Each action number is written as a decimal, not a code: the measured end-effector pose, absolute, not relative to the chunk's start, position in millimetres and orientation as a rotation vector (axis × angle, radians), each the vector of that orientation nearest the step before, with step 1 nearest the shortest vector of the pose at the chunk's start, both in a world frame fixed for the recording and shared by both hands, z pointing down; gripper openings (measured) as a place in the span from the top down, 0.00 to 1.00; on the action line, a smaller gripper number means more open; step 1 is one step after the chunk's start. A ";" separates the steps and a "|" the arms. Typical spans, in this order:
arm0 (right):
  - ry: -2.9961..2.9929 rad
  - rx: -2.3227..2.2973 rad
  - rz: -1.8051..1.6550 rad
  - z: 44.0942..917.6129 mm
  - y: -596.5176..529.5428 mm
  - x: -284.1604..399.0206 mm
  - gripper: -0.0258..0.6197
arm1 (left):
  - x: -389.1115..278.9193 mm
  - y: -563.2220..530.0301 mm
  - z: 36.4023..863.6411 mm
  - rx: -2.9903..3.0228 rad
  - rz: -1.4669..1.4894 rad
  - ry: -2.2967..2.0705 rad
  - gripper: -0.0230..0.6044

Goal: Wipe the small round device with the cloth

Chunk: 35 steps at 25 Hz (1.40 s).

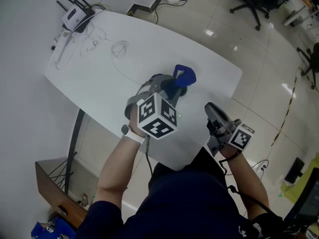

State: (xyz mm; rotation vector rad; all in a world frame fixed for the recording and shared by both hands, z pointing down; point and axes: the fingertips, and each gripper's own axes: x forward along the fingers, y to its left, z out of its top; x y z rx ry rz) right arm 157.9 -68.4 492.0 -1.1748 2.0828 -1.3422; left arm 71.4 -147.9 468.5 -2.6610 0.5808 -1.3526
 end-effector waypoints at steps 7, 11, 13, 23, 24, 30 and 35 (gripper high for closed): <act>2.050 -1.218 -1.307 486.9 -48.8 158.2 0.80 | 86.7 -101.7 491.7 -2.099 -1.506 0.293 0.80; 2.034 -1.244 -1.304 490.5 -47.0 158.0 0.80 | 77.3 -89.4 502.4 -2.082 -1.534 0.336 0.80; 2.033 -1.236 -1.302 492.5 -47.9 157.7 0.80 | 72.8 -82.6 514.3 -2.149 -1.563 0.354 0.80; 2.051 -1.206 -1.324 491.9 -27.6 149.7 0.80 | 56.2 -26.7 530.1 -3.147 -1.508 0.570 0.80; 2.062 -1.222 -1.319 491.6 -25.7 152.5 0.80 | 58.6 -22.0 528.0 -3.338 -1.442 0.585 0.80; 2.257 -1.256 -1.258 483.5 -20.3 148.2 0.90 | 28.1 -6.3 590.3 -4.051 -1.235 0.979 0.80; 2.420 -1.201 -1.245 474.4 -20.3 111.9 0.91 | -25.8 -18.7 620.3 -3.619 -1.397 1.463 0.58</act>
